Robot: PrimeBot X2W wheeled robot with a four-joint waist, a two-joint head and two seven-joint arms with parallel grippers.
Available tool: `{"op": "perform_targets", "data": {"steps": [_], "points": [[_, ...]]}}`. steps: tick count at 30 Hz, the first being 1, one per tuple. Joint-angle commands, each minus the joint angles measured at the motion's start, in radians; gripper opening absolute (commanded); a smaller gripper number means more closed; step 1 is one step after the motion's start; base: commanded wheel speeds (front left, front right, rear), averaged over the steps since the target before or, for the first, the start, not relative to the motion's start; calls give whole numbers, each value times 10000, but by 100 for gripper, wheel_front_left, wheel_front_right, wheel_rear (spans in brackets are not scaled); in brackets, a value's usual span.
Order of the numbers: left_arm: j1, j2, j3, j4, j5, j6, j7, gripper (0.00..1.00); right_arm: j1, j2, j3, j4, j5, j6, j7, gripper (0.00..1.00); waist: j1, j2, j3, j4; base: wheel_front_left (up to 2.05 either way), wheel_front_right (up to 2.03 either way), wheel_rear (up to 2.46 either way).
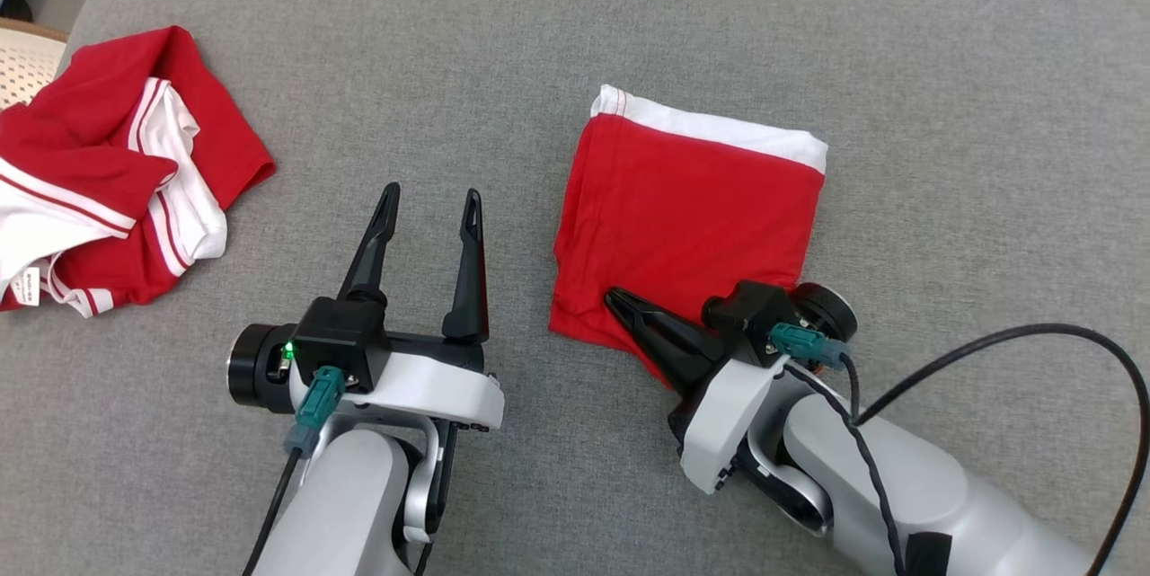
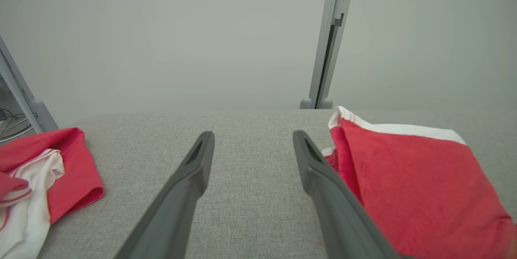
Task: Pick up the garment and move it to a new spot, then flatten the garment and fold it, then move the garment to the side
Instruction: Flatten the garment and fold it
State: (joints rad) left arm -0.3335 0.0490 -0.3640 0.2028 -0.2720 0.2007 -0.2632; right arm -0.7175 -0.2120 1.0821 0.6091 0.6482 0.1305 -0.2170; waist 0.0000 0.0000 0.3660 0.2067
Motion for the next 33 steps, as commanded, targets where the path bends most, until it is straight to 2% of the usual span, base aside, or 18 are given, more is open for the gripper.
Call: {"op": "perform_targets", "data": {"steps": [1, 4, 5, 6, 7, 8, 9, 12, 13, 17, 21, 26, 33], "points": [[82, 33, 52, 36, 40, 41, -21, 100, 161, -55, 85, 21, 200, 4, -135, 0, 0, 0, -115, -65, 0, 0, 0], [176, 33, 113, 118, 137, -29, -21, 100, 328, -238, -307, -302, 476, 2, -376, 0, 0, 0, -330, -181, 0, 0, 0], [190, 33, 159, 144, 160, -55, -21, 100, 385, -336, -504, -444, 500, 2, -439, 13, 0, 0, -404, -235, 0, 0, 0], [203, 34, 217, 157, 205, -82, -21, 100, 501, -426, -785, -609, 528, 2, -454, 36, 0, 0, -476, -295, 0, 0, 0], [245, 33, 272, 171, 246, -129, -21, 100, 683, -501, -1112, -796, 531, 2, -488, 51, 0, 0, -563, -366, 0, 0, 0], [318, 33, 335, 198, 290, -158, -21, 100, 850, -579, -1511, -1038, 449, 2, -486, 85, 0, 0, -652, -433, 0, 0, 0], [387, 36, 413, 226, 352, -181, -21, 100, 1010, -660, -2040, -1334, 320, 2, -492, 100, 0, 0, -727, -504, 0, 0, 0], [492, 58, 598, 288, 474, -293, -21, 100, 1850, -888, -3671, -2168, -210, 2, -489, 100, 0, 0, -967, -682, 0, 0, 0], [492, 58, 598, 288, 474, -293, -21, 100, 1850, -888, -3671, -2168, -210, 2, -489, 100, 0, 0, -967, -682, 0, 0, 0], [729, 160, 849, 380, 602, -405, -21, 100, 3098, -916, -5977, -3050, -1071, 2, -491, 100, 0, 0, -1294, -919, 0, 0, 0], [979, 271, 1065, 462, 688, -497, -21, 100, 4260, -830, -7707, -3597, -1882, 2, -479, 100, 0, 0, -1616, -1150, 0, 0, 0], [1353, 398, 1255, 539, 736, -591, -21, 100, 5369, -681, -8984, -3884, -2455, 2, -394, 100, 0, 0, -2027, -1348, 0, 0, 0], [1980, 508, 1334, 731, 720, -740, -21, 100, 6673, -279, -9935, -4485, -2998, 2, 72, 100, 0, 0, -2654, -1330, 0, 0, 0]]}}
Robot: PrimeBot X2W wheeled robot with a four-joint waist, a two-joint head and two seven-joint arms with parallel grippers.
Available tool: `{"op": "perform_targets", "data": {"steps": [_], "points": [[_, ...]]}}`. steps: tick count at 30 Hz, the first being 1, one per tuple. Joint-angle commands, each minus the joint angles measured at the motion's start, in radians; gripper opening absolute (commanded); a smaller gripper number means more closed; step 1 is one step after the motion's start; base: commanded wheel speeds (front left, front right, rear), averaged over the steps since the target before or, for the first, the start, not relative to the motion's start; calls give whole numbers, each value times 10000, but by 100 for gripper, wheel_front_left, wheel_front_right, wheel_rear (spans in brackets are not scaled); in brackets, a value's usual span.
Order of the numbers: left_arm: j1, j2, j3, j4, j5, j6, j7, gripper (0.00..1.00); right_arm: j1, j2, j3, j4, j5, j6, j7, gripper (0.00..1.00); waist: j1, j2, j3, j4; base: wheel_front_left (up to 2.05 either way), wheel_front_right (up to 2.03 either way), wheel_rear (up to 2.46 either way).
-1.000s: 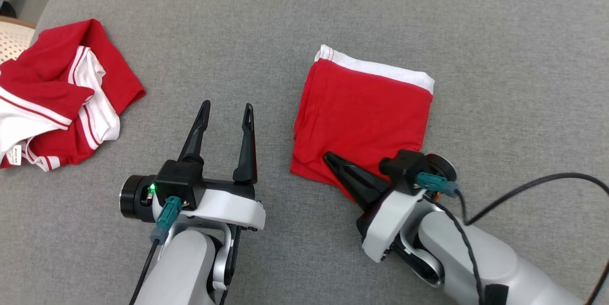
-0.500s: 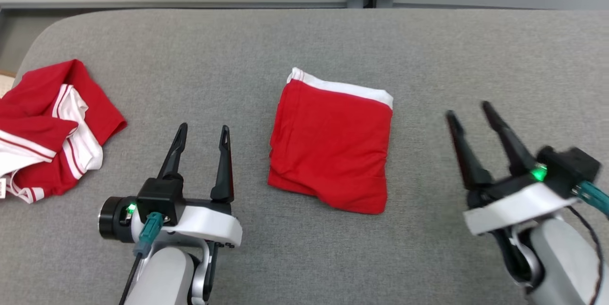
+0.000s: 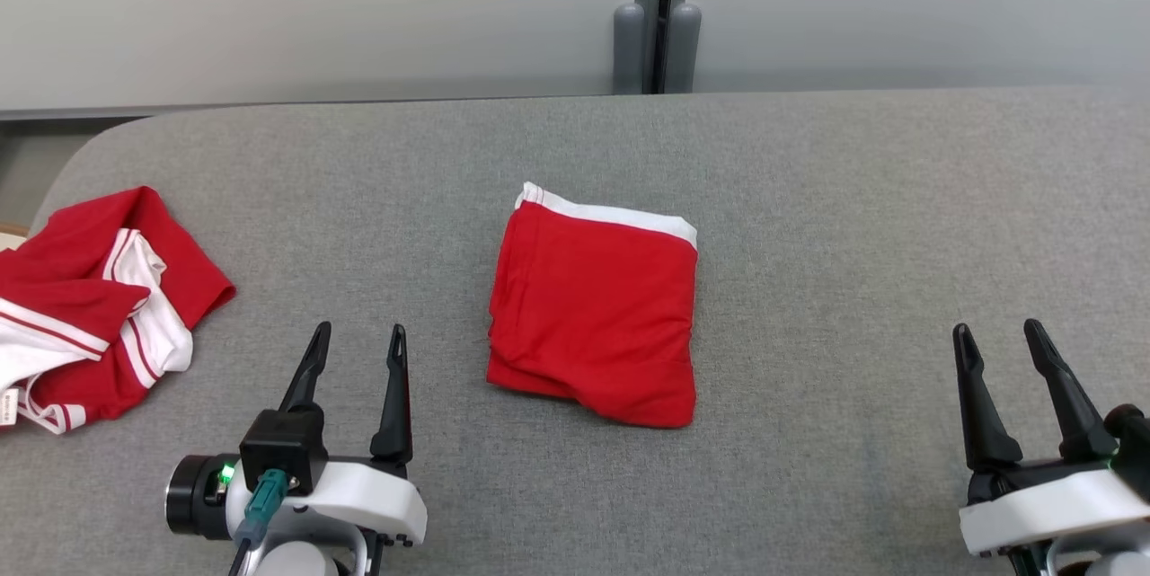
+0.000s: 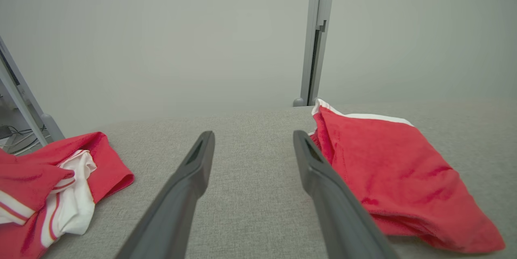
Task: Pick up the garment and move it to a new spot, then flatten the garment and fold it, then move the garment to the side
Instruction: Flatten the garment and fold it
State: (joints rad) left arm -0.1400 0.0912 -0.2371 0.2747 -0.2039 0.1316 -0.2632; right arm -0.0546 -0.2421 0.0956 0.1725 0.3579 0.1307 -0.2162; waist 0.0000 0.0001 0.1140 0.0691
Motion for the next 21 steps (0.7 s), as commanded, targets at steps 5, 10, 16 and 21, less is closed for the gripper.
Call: {"op": "perform_targets", "data": {"steps": [5, 10, 16, 21], "points": [[366, 151, 156, 78, -26, -75, -21, 100, 776, 291, -340, -664, -481, 0, 577, 100, 0, -1, -471, 161, 0, 0, 0], [631, 257, 240, 110, -48, -100, -21, 100, 1297, 541, -461, -1126, -779, 0, 949, 100, 0, -1, -785, 243, 0, 0, 0], [906, 378, 188, 210, -91, -133, -20, 100, 1771, 755, -523, -1595, -955, 0, 1303, 100, 0, -1, -1031, 228, 0, 0, 0], [892, 434, 138, 191, -131, -144, 42, 100, 1919, 824, -595, -1815, -1011, 0, 1458, 100, 0, -1, -1091, 192, 0, 0, 0]]}}
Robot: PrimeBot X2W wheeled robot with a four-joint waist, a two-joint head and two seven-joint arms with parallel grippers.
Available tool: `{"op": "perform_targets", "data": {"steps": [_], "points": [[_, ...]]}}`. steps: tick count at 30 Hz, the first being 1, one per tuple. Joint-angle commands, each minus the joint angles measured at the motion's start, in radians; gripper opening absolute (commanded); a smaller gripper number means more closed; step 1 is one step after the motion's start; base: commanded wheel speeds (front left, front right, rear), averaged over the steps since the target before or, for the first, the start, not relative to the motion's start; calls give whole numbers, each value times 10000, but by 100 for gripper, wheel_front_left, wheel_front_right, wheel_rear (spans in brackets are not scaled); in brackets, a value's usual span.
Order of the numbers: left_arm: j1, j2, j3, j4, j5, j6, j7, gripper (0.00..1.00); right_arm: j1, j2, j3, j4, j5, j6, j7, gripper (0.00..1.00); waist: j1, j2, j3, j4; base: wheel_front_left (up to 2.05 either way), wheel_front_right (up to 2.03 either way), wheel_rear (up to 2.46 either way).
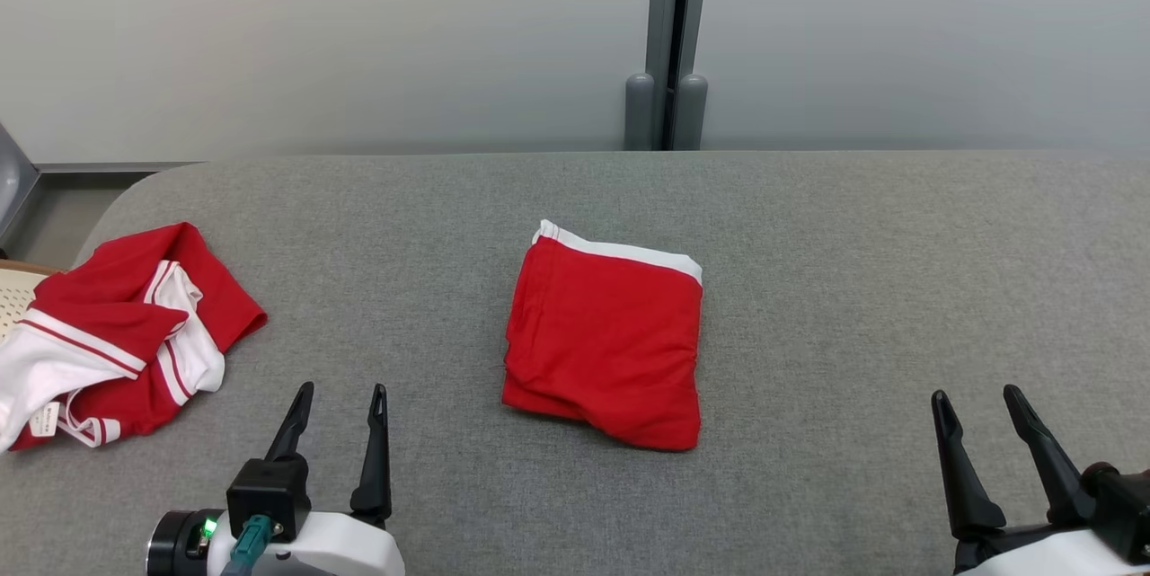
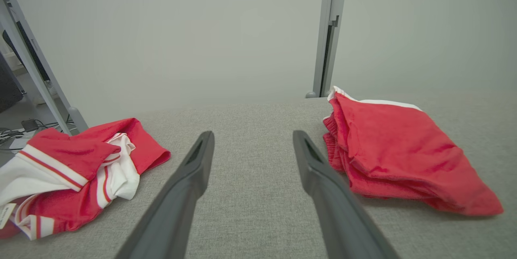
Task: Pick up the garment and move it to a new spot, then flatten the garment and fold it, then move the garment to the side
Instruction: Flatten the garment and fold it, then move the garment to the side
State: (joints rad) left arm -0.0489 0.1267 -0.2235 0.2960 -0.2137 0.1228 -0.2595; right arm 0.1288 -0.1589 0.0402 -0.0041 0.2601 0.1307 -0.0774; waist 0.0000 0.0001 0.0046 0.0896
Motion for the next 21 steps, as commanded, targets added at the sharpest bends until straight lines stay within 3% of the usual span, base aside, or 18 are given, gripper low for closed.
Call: {"op": "perform_targets", "data": {"steps": [1, 21], "points": [[-38, 93, -4, -31, -42, -53, 27, 100, 73, 6, -51, -74, -46, 0, 73, 100, 0, -1, 5, -26, 0, 0, 0], [-303, 126, -271, -96, -61, 70, 73, 100, 15, 131, -158, -160, -180, 0, 112, 100, 0, -1, 53, 48, 0, 0, 0]]}}
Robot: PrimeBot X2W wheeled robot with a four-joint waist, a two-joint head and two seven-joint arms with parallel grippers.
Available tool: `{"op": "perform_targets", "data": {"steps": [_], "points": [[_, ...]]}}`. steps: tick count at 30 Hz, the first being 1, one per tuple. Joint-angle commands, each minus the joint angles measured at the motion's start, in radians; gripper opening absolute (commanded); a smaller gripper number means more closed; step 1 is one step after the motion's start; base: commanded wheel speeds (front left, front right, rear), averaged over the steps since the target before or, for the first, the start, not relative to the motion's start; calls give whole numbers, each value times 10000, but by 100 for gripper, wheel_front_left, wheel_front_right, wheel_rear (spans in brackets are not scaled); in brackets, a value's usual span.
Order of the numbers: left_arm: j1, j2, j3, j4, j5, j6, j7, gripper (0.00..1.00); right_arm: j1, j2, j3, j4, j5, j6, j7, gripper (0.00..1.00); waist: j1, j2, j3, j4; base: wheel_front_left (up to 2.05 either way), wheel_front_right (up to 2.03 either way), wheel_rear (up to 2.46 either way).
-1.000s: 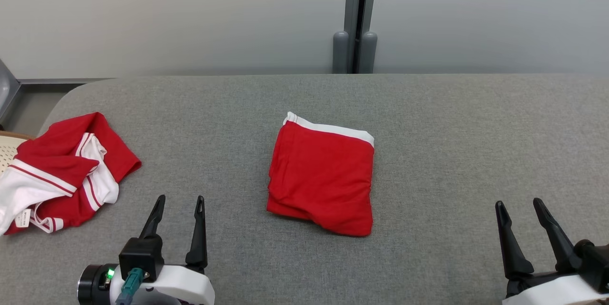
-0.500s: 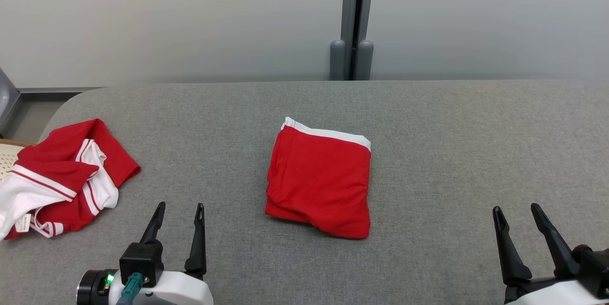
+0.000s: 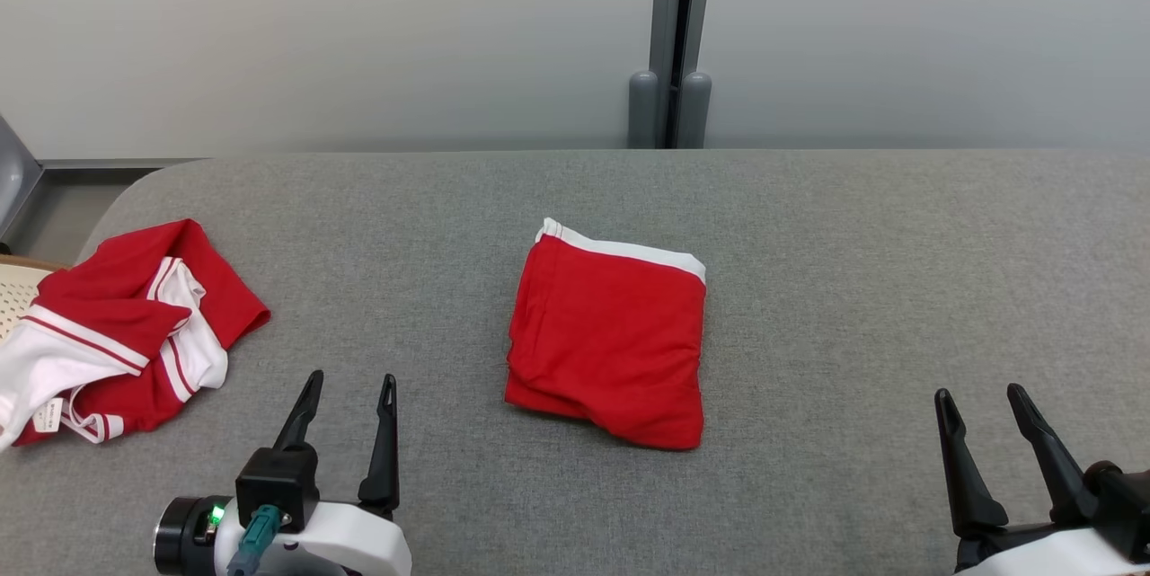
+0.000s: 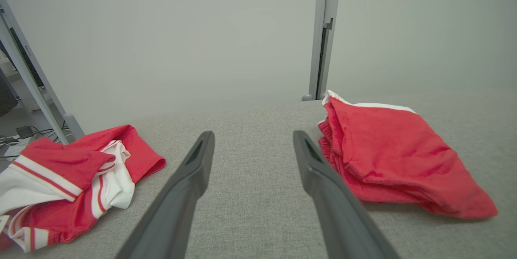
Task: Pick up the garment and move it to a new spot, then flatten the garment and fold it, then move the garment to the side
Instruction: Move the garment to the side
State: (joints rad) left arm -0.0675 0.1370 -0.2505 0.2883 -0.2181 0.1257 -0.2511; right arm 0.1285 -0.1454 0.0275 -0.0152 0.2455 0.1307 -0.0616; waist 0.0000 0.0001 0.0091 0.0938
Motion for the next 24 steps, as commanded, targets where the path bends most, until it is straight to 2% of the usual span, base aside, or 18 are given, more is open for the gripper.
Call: {"op": "perform_targets", "data": {"steps": [1, 5, 10, 15, 24], "points": [[-160, 12, -17, -36, -21, 34, -9, 100, -2, 14, -43, -47, -36, 0, -64, 100, 0, -1, 47, 25, 0, 0, 0], [-462, -29, -113, -139, 6, -23, 0, 100, -232, -23, -67, 71, 18, 0, -83, 100, 0, -1, 352, 233, 0, 0, 0], [-1042, -256, -271, -357, 2, -3, -66, 100, -975, -311, 212, 761, 210, 0, -2, 100, 0, -1, 1092, 880, 0, 0, 0], [-1617, -548, -398, -466, -115, 68, -122, 100, -2239, -631, 1038, 2277, 564, -1, -103, 100, 0, -1, 1816, 1662, 0, 0, 0], [-1964, -784, -440, -1046, -145, 244, -150, 100, -4316, -431, 2360, 5187, 1307, 0, -319, 100, 0, -1, 2532, 2406, 0, 0, 0]]}}
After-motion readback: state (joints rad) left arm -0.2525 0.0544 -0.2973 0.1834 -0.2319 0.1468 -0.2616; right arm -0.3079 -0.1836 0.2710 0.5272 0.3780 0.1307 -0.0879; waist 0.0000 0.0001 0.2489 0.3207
